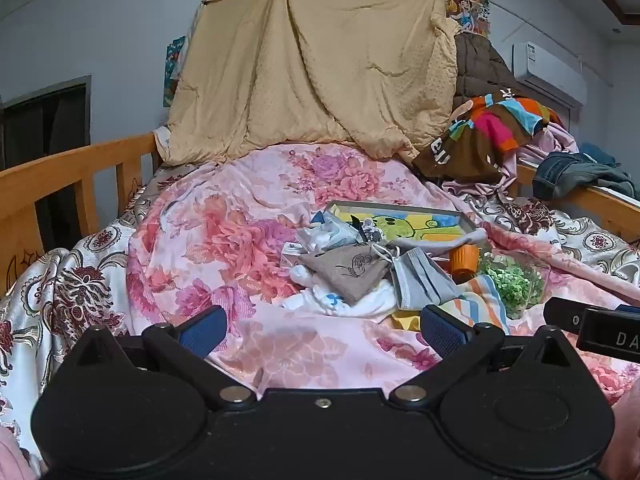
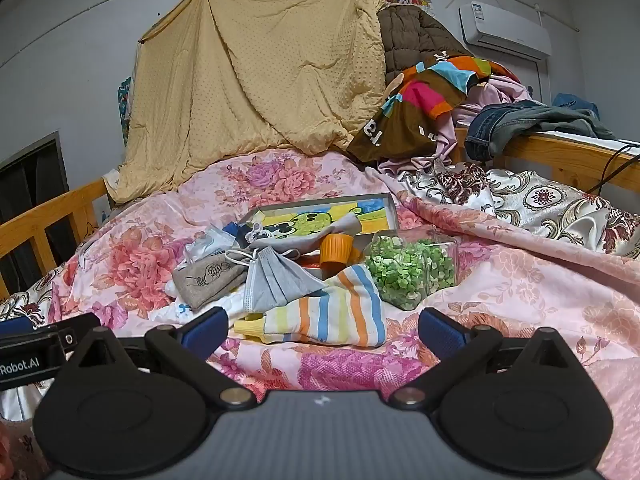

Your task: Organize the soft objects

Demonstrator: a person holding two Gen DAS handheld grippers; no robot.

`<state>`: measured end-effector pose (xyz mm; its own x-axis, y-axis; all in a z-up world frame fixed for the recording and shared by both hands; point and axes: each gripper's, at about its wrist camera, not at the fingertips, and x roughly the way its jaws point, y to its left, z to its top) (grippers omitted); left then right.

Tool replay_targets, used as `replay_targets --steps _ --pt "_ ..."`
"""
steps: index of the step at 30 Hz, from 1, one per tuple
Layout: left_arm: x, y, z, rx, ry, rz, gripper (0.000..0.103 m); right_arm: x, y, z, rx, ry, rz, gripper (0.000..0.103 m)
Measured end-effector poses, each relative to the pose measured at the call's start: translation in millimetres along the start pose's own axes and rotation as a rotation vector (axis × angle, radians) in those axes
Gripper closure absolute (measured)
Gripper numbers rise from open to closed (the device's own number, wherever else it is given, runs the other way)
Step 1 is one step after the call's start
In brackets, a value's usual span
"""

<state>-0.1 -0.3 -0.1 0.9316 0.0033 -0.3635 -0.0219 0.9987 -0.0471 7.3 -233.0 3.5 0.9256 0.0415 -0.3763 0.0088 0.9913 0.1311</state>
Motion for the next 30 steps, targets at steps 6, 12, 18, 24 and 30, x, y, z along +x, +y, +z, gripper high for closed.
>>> replay_targets --steps 6,12,18,24,30 --pt "0.1 0.0 0.0 -0.002 0.002 -0.002 0.001 0.0 0.0 0.1 0.001 0.001 0.000 0.000" --pt "0.1 -0.1 -0.2 -0.007 0.005 -0.002 0.001 -0.1 -0.3 0.2 0.001 0.001 0.000 0.000" --pt "0.3 0.4 0.2 -0.007 0.005 -0.002 0.001 0.0 -0.3 0.2 0.000 0.002 0.000 0.000" --pt "0.3 0.5 0.2 -0.009 0.007 -0.005 0.001 0.5 -0.4 0.0 0.001 0.003 0.000 0.000" --pt "0.4 0.7 0.2 -0.011 0.008 -0.004 0.001 0.5 -0.5 0.1 0.001 0.003 0.000 0.000"
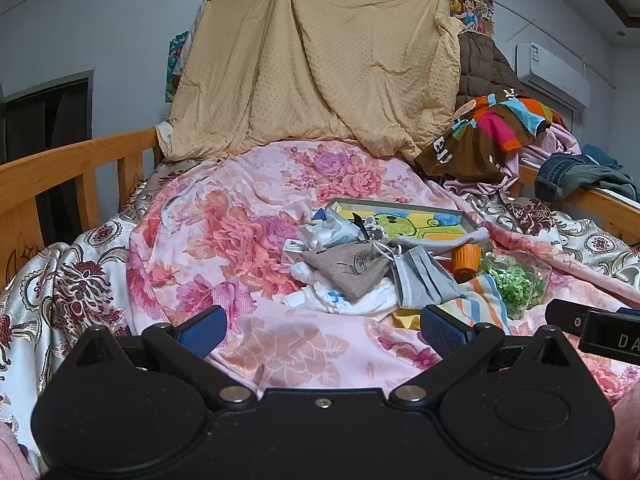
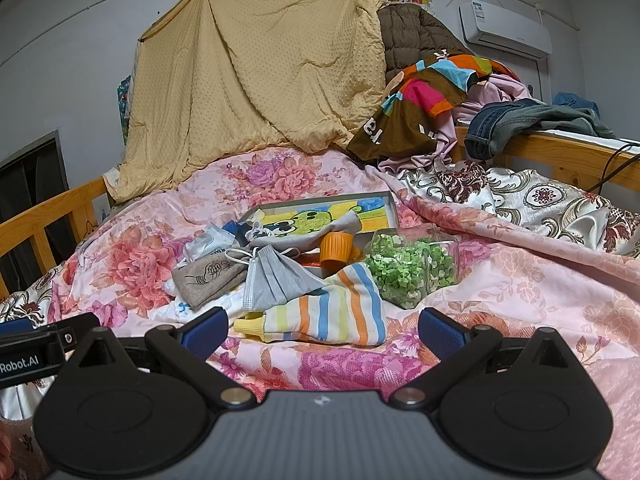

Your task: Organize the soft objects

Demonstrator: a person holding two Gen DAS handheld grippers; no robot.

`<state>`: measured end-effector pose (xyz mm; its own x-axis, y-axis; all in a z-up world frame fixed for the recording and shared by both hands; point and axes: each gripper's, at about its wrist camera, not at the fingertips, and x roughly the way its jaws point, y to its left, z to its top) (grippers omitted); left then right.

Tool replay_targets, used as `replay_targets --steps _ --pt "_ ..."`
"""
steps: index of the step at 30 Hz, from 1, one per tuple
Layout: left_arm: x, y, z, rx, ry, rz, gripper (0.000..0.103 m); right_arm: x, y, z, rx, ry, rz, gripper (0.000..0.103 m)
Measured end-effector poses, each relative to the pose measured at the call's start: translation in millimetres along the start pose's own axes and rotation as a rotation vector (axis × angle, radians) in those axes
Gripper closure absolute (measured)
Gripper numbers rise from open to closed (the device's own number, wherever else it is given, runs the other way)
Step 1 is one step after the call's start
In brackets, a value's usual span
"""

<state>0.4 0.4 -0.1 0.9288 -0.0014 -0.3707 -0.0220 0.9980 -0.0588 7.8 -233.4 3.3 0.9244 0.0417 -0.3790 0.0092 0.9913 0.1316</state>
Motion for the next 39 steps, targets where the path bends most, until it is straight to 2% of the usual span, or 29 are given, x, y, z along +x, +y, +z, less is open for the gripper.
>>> replay_targets --steps 39 --pt "3 9 -6 -0.002 0.001 0.001 0.001 0 0 0 0.001 0.001 0.000 0.000"
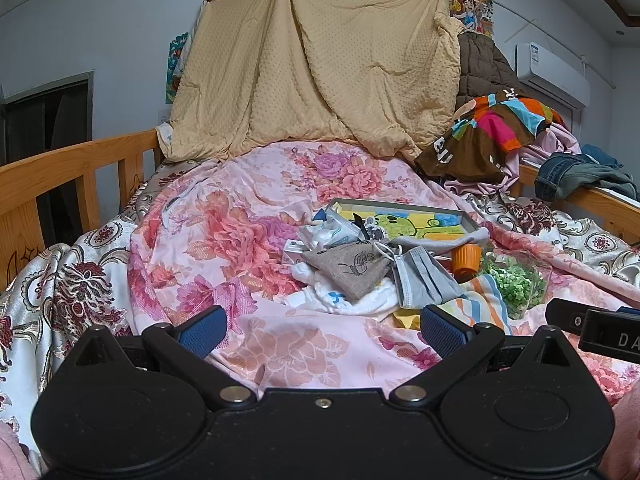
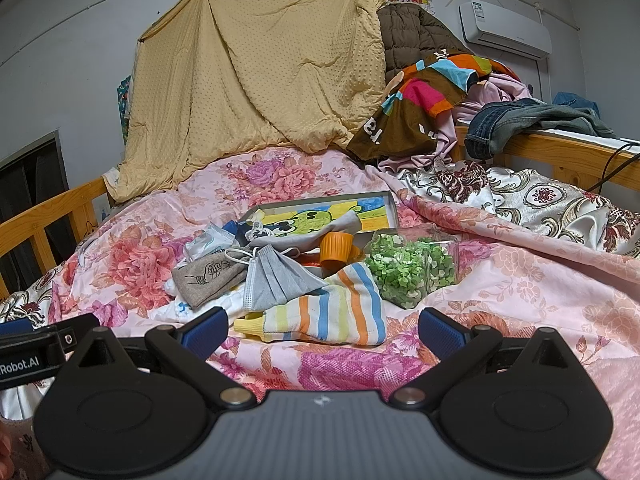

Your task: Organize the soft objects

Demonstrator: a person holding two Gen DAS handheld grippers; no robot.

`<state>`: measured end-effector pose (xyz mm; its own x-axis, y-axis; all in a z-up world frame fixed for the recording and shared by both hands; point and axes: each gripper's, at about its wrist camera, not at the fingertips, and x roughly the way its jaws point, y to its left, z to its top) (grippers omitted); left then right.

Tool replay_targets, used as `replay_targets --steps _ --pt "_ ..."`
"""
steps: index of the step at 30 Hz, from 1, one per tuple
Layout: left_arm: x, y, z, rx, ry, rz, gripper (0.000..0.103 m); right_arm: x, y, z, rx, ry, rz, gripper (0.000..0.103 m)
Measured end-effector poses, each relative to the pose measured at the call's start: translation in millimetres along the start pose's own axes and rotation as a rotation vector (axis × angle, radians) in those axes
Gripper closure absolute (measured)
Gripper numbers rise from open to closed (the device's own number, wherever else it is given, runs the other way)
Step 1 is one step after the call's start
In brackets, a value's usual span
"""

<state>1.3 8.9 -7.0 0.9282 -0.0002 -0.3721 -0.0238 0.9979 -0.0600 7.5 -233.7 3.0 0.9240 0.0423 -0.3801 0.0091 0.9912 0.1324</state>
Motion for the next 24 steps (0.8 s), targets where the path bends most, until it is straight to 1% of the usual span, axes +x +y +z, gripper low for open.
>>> replay_targets --steps 24 --pt "0.1 0.2 -0.1 0.000 0.000 -0.001 0.001 -0.8 -0.9 0.6 0.000 0.001 0.000 0.000"
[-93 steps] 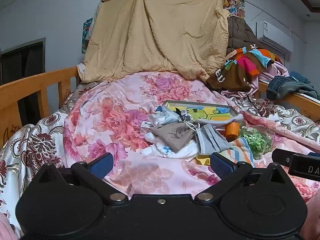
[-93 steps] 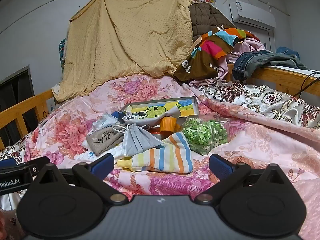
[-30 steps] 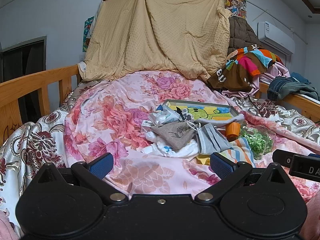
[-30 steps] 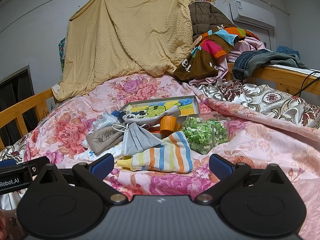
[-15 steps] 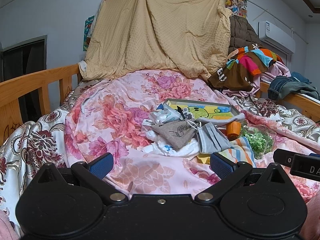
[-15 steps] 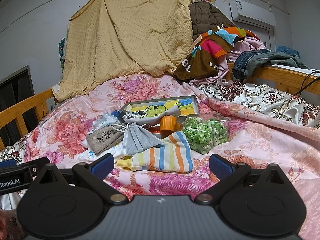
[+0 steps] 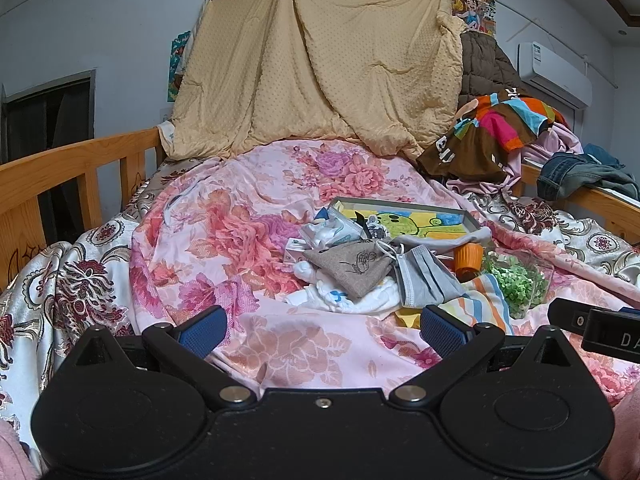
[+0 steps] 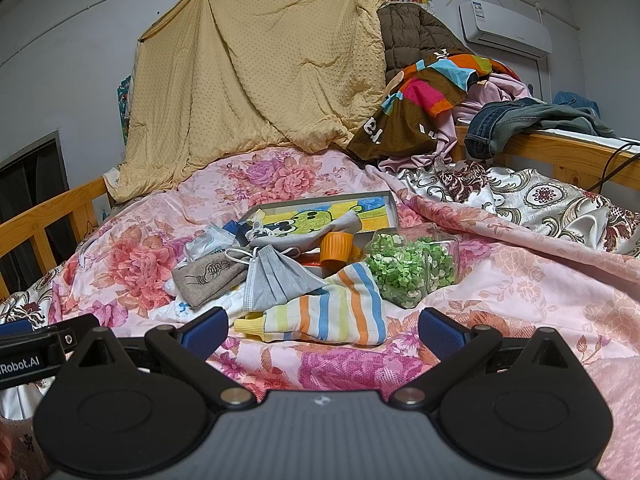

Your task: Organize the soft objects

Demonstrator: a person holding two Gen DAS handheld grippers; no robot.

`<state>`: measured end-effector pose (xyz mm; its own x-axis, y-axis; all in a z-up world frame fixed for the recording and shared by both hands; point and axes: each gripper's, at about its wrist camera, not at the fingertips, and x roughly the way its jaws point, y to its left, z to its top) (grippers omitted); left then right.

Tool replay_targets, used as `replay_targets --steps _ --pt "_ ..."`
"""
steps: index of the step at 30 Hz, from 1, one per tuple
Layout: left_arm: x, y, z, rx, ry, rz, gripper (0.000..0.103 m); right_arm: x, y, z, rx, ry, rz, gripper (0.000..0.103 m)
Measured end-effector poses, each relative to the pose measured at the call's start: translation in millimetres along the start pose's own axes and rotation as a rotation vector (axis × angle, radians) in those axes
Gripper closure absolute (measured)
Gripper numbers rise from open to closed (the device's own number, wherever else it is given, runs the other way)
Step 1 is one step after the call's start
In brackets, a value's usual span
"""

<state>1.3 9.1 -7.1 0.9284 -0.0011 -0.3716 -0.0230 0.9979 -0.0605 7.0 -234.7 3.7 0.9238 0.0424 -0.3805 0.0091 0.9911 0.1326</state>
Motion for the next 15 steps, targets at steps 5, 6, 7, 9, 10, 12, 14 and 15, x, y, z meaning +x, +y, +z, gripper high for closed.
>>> replay_targets --steps 5,6,7,9,10,12,14,15 --pt "-0.4 -0.9 0.6 0.001 0.000 0.001 0.001 0.0 0.0 -0.1 0.000 0.000 0.000 0.000" --pt "-0.4 -2.5 2.3 0.002 -0.002 0.004 0.001 0.1 0.1 -0.1 0.000 0.000 0.000 0.000" --pt "0.4 -1.6 2.6 0.001 -0.003 0.005 0.001 0.1 0.0 0.0 0.000 0.000 0.000 0.000" --pt "1.1 0.2 1.9 -0.004 0.004 -0.005 0.001 0.1 0.0 0.0 0.000 0.000 0.000 0.000" --pt "1.1 1.0 1.5 -0.003 0.006 -0.007 0.001 0.1 0.0 0.0 0.000 0.000 0.000 0.000" --pt "3.0 0.9 0.9 0.005 0.012 -0.009 0.001 0.1 -0.1 0.1 0.000 0.000 0.000 0.000" --pt "5.1 3.3 1.3 0.006 0.023 -0.014 0.001 0.1 -0.1 0.1 0.001 0.000 0.000 0.000" --pt "5.2 3.1 1.4 0.006 0.028 -0.013 0.001 0.2 -0.2 0.1 0.001 0.000 0.000 0.000"
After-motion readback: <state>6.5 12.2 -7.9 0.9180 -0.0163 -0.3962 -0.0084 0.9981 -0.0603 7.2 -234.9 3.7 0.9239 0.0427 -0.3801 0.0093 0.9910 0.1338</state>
